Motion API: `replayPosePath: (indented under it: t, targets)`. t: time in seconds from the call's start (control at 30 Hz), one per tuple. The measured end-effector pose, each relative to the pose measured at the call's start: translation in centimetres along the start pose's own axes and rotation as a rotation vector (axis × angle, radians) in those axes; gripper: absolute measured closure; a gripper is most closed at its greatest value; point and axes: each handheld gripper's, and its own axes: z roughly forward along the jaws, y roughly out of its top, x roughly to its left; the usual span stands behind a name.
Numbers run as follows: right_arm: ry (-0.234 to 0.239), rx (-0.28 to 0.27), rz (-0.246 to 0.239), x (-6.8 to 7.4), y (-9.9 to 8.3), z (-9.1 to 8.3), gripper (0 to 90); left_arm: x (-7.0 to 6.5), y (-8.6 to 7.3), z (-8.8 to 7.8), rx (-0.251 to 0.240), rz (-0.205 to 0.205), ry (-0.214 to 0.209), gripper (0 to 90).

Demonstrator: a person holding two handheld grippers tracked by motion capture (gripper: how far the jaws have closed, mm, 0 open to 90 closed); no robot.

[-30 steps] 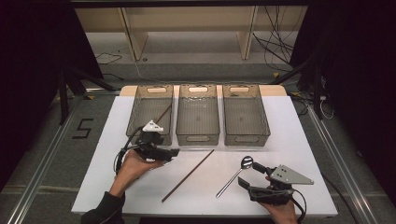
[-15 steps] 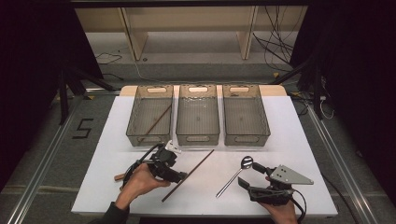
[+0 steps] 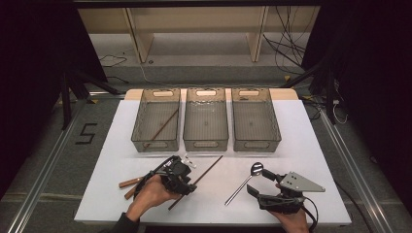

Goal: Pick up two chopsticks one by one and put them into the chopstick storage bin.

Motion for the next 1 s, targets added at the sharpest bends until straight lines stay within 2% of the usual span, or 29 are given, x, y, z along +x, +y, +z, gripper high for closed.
replayPosePath:
  t: [0.37, 0.63, 1.0]
  targets:
    - [0.001, -0.001, -0.002, 0.0, 0.0, 0.0, 22.8, -0.3, -0.1, 1.0, 0.041, 0.019, 0.025, 69.4]
    - [0.001, -0.004, -0.003, 0.0, 0.0, 0.0, 22.6, -0.7, -0.2, 1.2, 0.03, 0.044, 0.048, 77.4]
    - [0.001, -0.005, -0.004, 0.0, 0.0, 0.0, 22.6, -0.9, -0.1, 1.2, 0.03, 0.034, 0.056, 82.8]
